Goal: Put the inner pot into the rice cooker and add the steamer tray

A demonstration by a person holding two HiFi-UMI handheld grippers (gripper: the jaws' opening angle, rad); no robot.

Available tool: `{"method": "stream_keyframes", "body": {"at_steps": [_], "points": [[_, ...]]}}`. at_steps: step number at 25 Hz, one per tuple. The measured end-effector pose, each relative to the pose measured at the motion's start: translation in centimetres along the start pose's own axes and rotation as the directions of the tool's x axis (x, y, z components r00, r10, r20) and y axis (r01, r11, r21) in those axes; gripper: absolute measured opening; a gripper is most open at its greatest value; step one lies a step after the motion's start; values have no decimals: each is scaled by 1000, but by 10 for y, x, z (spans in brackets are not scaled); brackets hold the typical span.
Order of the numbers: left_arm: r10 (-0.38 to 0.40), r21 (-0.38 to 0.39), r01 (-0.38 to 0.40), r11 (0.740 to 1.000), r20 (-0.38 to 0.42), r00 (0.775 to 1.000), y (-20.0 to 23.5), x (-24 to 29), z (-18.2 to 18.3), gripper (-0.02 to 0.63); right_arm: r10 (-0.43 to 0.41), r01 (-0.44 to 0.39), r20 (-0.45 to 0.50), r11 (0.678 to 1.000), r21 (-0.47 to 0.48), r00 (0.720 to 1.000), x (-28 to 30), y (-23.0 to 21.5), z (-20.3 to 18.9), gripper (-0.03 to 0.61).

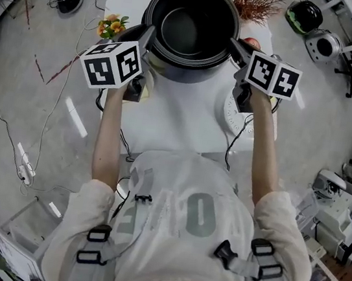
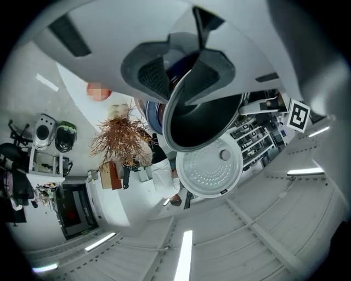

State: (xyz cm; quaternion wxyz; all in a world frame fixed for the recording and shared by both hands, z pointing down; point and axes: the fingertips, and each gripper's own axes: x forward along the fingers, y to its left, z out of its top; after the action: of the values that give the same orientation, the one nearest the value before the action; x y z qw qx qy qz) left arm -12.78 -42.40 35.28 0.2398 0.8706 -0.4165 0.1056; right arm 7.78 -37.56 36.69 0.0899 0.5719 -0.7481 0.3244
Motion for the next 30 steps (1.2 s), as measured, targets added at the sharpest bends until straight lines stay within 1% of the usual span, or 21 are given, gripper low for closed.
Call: {"method": "stream_keyframes", "body": {"at_steps": [3, 8, 13, 17, 21, 23, 25, 28, 30], "points": [[15, 19, -15, 1000, -25, 1000, 2, 5, -7, 72, -11, 11, -10, 1000, -8, 1000, 4, -4, -3, 97], [31, 30, -29, 999, -54, 998, 5, 11, -12, 77, -21, 20, -16, 1000, -21, 1000, 7, -7, -3, 100], [85, 80, -78, 994, -85, 993, 11, 16, -20, 80, -23, 23, -21, 999, -28, 1000, 14, -8, -3, 100], [97, 94, -88, 992, -91, 991, 13, 18, -23, 89, -13, 13, -33, 1000, -10, 999, 18, -12, -4, 98], [132, 147, -118, 982, -92, 987, 12, 20, -24, 89, -39, 38, -25, 999, -37, 999, 22, -14, -2, 98], [145, 175, -128, 976, -90, 985, 10, 20, -25, 90, -69, 67, -18, 995, -77, 997, 22, -15, -2, 98], [153, 198, -133, 971, -87, 984, 8, 21, -25, 89, -107, 106, -4, 983, -152, 994, 22, -15, -3, 105], [161, 203, -141, 969, -85, 983, 7, 21, -24, 89, -157, 156, 20, 948, -276, 987, 21, -13, -3, 106], [160, 196, -141, 970, -86, 983, 7, 20, -25, 89, -175, 175, 30, 931, -321, 984, 21, -11, -3, 104]]}}
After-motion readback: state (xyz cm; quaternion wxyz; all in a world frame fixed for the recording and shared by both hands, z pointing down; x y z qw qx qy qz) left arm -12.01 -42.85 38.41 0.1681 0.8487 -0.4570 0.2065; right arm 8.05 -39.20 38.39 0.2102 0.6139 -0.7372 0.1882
